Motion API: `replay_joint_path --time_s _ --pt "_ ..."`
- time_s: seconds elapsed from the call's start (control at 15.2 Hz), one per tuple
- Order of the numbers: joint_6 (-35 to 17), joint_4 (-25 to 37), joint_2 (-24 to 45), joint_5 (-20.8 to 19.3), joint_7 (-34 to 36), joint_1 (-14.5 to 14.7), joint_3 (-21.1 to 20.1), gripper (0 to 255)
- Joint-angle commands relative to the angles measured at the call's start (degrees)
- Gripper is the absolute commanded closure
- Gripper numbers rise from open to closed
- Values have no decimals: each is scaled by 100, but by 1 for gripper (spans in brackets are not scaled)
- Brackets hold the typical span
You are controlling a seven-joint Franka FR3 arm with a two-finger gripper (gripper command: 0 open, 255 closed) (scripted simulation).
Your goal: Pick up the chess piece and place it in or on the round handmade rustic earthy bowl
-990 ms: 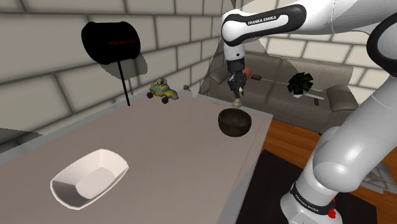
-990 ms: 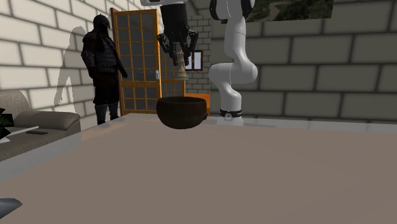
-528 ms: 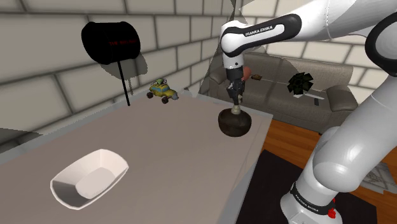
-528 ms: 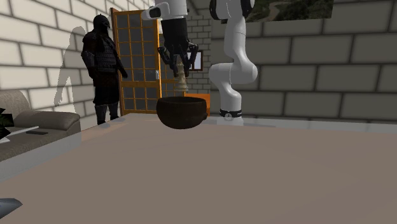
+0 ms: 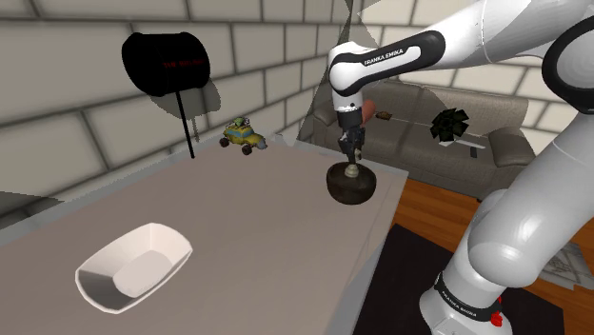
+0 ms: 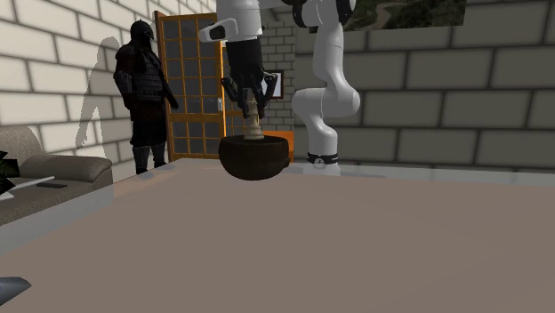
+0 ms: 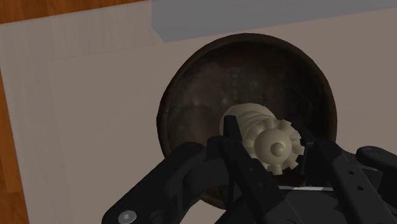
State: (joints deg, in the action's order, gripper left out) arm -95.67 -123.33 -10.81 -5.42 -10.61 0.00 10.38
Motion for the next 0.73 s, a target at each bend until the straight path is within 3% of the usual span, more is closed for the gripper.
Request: replay_joint_path --time_s 0.0,0.2,0.26,0.66 --pt "-5 -4 0 0 1 0 -1 255" --pt "-5 -4 0 0 1 0 -1 255" --pt "-5 -4 0 0 1 0 -1 0" --pt "183 213 30 13 -6 8 -9 0"
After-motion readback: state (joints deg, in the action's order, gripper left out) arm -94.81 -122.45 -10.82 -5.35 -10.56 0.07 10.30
